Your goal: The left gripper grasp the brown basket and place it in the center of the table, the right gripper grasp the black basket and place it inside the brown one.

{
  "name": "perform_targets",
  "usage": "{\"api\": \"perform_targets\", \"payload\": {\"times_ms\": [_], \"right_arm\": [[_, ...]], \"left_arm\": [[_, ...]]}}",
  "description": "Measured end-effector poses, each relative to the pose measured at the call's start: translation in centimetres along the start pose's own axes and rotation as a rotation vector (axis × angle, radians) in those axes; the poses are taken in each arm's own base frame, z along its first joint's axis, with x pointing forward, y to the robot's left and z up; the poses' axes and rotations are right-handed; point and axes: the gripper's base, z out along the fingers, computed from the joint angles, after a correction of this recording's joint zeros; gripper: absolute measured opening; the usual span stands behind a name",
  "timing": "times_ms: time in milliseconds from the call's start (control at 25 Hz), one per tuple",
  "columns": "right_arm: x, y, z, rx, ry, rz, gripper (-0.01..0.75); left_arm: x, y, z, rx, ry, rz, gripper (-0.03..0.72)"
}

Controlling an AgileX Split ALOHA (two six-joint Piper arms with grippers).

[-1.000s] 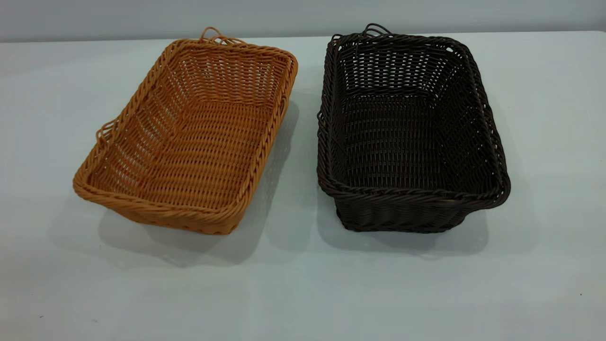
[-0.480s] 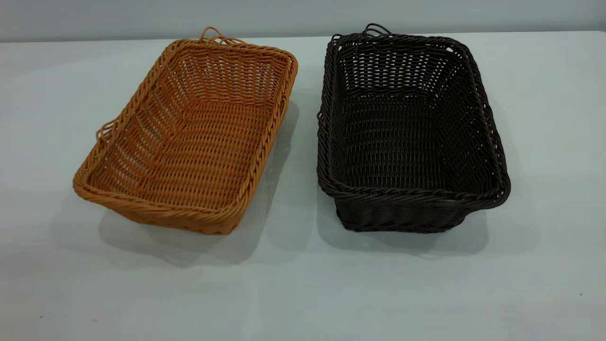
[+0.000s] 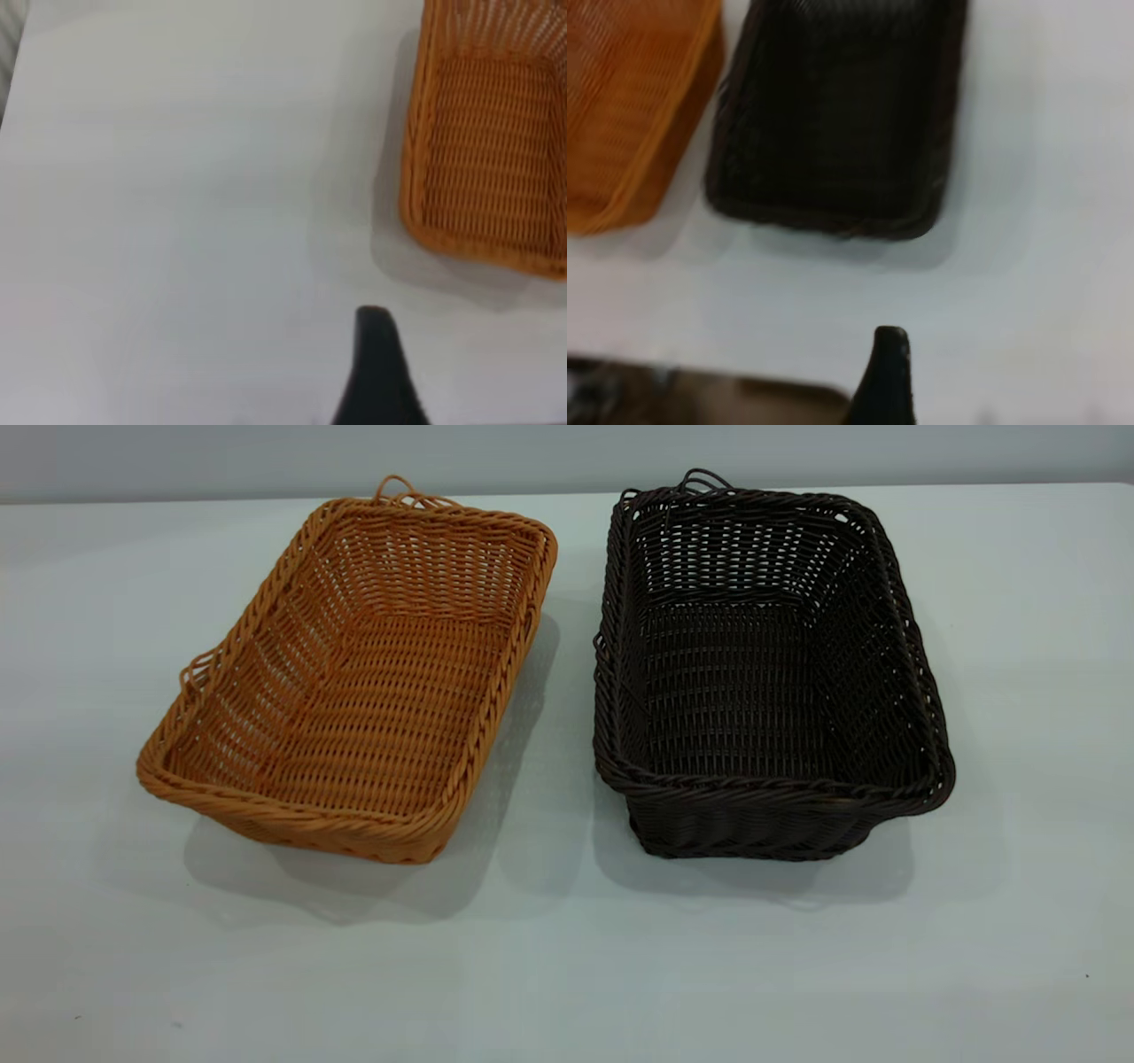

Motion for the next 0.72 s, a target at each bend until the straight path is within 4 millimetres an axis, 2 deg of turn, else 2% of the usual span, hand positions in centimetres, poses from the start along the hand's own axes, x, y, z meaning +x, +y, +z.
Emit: {"api": "perform_targets", "payload": {"times_ms": [200,360,520,640,720], "right_arm": [[-2.5,0.2,5.5,-0.21,0.145,0.075,0.627],[-3.5,0.7,10.0,-0.358,0.221,0.186,0.615],[-2.2,2.8,14.6,-0.406,0.385,0.236,0.598],[-0.9,5.0,17.7,-0.405,0.518,0.247,0.594],[-0.5,5.8,19.8,-0.38,0.579,0.323,0.594]], "left_arm": [[-4.6,0.1,5.3,0.039,0.028,0.041,0.535],[-6.2,0.2,9.2,0.061,0.075,0.055,0.54],[-7.0,0.3,12.0,0.066,0.131,0.062,0.54],[-7.5,0.4,13.4,0.067,0.158,0.065,0.54],[-7.7,0.5,14.1,0.066,0.165,0.066,0.54]]}}
